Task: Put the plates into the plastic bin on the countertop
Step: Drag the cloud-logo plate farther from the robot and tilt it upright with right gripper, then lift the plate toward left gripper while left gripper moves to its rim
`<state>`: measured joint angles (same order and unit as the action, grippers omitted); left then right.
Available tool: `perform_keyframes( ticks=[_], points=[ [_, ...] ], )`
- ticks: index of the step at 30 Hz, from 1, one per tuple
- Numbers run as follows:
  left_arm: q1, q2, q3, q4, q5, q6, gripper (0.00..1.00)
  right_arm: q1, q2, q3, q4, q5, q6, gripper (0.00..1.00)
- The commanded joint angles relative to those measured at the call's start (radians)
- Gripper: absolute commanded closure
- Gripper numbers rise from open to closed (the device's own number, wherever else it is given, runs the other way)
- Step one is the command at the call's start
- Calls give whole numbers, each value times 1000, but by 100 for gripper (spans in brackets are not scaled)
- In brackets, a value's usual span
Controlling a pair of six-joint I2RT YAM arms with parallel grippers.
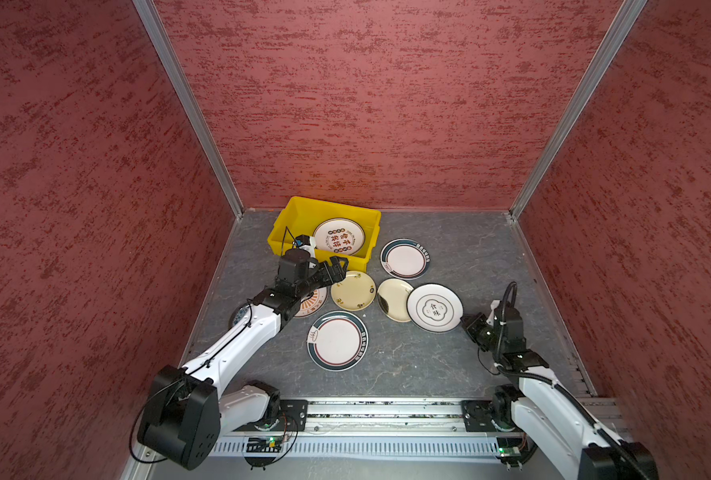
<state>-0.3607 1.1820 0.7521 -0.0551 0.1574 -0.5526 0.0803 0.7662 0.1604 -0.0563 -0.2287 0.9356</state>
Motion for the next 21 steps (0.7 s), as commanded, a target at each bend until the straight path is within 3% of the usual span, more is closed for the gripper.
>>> perform_keyframes(
  ticks=[1, 21],
  points=[
    [-10, 14, 36, -8, 7, 11, 1, -10, -26, 23, -27, -27, 12, 100],
    [-23, 49, 69, -11, 17, 27, 1, -20, -106, 101, -42, -105, 51, 100]
  ],
)
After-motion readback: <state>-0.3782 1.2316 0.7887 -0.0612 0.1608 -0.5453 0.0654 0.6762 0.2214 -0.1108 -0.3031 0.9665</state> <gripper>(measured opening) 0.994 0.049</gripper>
